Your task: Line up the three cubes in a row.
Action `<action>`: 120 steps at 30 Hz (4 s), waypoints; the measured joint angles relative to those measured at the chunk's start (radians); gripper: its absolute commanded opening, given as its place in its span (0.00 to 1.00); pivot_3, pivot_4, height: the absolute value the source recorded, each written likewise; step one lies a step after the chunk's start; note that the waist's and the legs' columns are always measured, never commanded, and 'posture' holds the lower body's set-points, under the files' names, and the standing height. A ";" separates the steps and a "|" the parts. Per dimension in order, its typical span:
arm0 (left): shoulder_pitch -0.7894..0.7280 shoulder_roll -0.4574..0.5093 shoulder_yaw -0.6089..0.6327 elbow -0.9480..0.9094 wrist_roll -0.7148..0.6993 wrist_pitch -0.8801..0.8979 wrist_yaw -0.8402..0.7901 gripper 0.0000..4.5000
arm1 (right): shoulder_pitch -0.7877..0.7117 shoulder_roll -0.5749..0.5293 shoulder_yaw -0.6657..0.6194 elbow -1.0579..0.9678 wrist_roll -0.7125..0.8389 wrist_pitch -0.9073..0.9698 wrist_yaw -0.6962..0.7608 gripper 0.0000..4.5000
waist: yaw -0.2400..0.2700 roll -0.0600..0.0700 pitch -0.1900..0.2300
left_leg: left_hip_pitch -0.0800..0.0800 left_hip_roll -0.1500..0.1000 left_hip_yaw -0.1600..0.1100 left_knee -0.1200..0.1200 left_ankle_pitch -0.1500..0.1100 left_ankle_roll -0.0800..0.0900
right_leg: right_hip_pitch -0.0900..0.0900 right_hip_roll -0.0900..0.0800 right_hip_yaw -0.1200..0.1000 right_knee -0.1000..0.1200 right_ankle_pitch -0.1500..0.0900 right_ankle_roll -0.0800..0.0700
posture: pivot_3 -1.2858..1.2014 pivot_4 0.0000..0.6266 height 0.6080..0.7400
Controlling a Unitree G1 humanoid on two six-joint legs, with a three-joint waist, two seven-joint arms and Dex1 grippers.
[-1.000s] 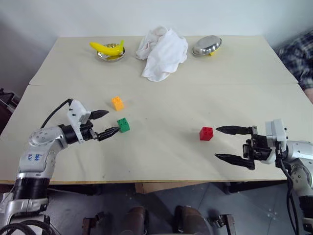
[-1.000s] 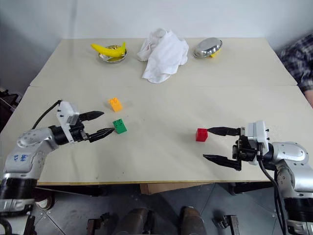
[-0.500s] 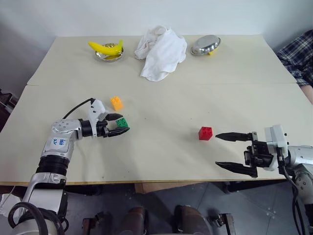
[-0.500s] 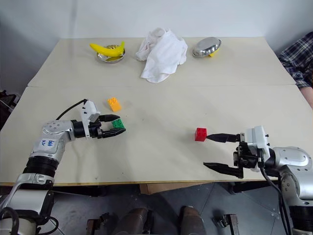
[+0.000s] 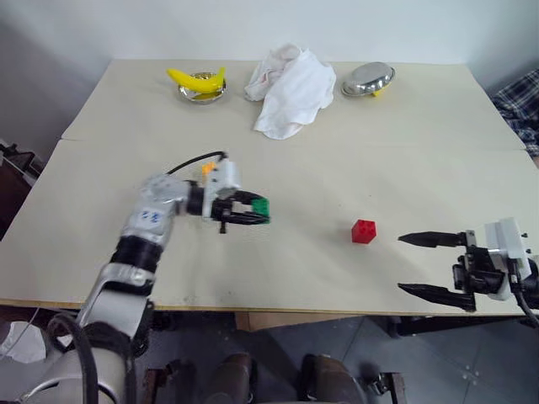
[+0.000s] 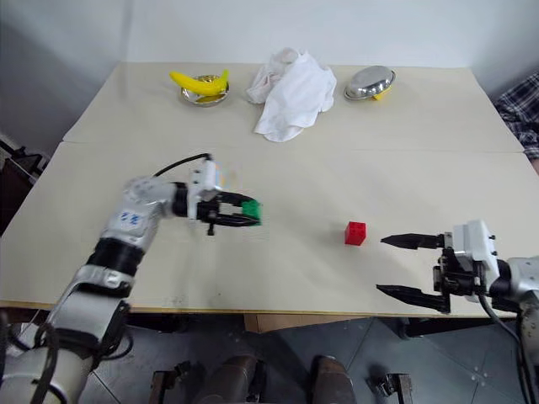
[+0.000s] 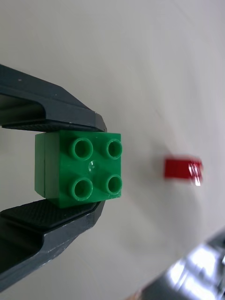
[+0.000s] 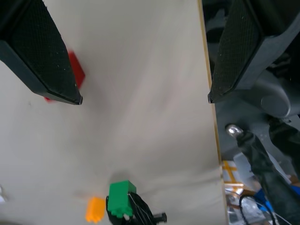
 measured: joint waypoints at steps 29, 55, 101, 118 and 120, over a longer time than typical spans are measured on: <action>-0.138 -0.294 -0.070 0.328 0.205 -0.055 0.245 0.34 | 0.124 0.019 -0.090 -0.032 -0.003 -0.010 -0.059 1.00 | 0.004 -0.002 0.001 | 0.000 -0.001 0.000 0.004 0.001 0.001 | 0.001 -0.001 0.001 0.001 0.001 0.002 | 0.52 0.24 1.00; 0.182 0.035 0.194 -0.202 -0.087 0.022 0.007 0.99 | -0.018 0.077 -0.014 0.037 -0.013 -0.006 -0.087 1.00 | -0.033 -0.001 0.000 | 0.000 0.005 -0.002 0.004 -0.001 -0.002 | 0.000 -0.002 0.006 0.002 0.000 0.000 | 0.52 0.24 1.00; -0.066 0.242 0.247 0.423 0.079 -0.047 0.495 0.99 | -0.174 0.202 0.069 0.050 -0.024 -0.048 -0.148 1.00 | -0.027 -0.001 0.000 | 0.001 0.000 0.000 0.003 -0.002 -0.001 | -0.003 0.000 0.001 0.005 0.000 0.000 | 0.52 0.24 1.00; -0.190 0.144 0.242 0.658 0.157 -0.063 0.508 0.44 | -0.032 0.210 0.047 -0.092 0.018 -0.033 -0.228 1.00 | -0.027 -0.002 0.001 | 0.000 0.000 0.000 0.003 -0.001 0.000 | -0.003 0.000 0.000 0.006 0.000 0.001 | 0.52 0.24 1.00; -0.190 0.145 0.242 0.659 0.163 -0.059 0.507 0.33 | -0.022 0.210 0.043 -0.095 0.021 -0.033 -0.229 1.00 | -0.026 -0.002 0.001 | 0.000 0.000 0.000 0.003 -0.001 0.000 | -0.003 0.000 0.000 0.006 0.000 0.001 | 0.52 0.24 1.00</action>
